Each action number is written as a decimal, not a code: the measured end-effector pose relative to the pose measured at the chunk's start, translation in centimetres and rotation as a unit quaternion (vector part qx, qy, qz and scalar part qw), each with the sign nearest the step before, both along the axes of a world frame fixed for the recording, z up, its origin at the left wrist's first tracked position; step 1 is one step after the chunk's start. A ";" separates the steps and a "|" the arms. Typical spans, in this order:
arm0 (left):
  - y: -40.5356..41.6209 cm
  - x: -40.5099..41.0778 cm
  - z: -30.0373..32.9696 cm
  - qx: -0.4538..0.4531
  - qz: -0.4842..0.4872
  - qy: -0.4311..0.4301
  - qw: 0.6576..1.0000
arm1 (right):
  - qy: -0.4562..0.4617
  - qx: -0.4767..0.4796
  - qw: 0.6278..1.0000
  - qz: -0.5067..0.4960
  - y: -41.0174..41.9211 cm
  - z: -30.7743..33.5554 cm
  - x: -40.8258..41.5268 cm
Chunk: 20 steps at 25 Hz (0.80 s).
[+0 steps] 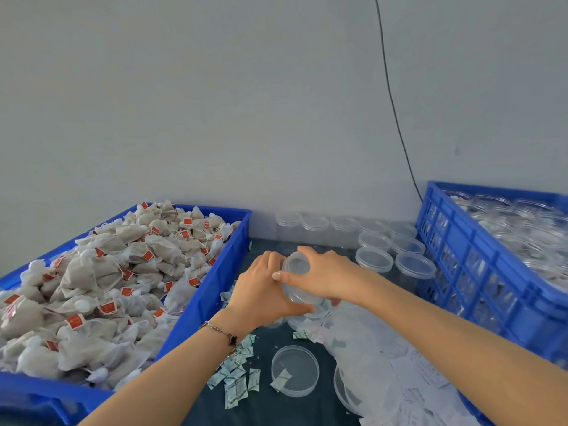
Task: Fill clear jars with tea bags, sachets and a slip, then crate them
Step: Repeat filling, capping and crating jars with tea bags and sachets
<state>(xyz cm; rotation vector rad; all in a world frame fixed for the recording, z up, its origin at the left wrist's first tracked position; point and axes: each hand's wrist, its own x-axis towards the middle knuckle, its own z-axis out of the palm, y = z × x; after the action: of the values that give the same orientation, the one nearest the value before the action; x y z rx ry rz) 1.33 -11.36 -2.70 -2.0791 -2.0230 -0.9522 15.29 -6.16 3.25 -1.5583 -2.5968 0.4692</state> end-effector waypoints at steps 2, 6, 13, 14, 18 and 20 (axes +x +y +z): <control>-0.2 0.1 0.0 -0.013 -0.012 -0.019 1.000 | 0.026 -0.034 0.998 0.055 -0.3 0.8 0.3; -0.2 -0.3 -0.4 -0.005 -0.007 -0.028 1.000 | -0.052 0.075 0.970 0.225 -1.1 1.3 1.3; 0.5 -2.1 2.3 -0.117 -0.073 -0.142 0.980 | -0.174 0.299 0.888 0.303 -0.6 0.4 1.7; 0.6 -2.5 2.8 -0.140 -0.089 -0.167 0.972 | -0.180 0.346 0.863 0.320 -0.3 0.3 2.0; 0.9 -4.1 3.8 -0.241 -0.150 -0.217 0.934 | -0.166 0.478 0.795 0.336 0.7 -0.9 3.0; 0.8 -5.0 3.2 -0.289 -0.176 -0.244 0.909 | -0.149 0.497 0.775 0.361 0.9 -2.0 2.8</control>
<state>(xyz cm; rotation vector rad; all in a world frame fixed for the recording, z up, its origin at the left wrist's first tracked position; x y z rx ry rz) -3.68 -10.58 0.47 -2.8260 -2.4525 -1.1185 18.13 -5.30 1.21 -0.2714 -2.7216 -1.0762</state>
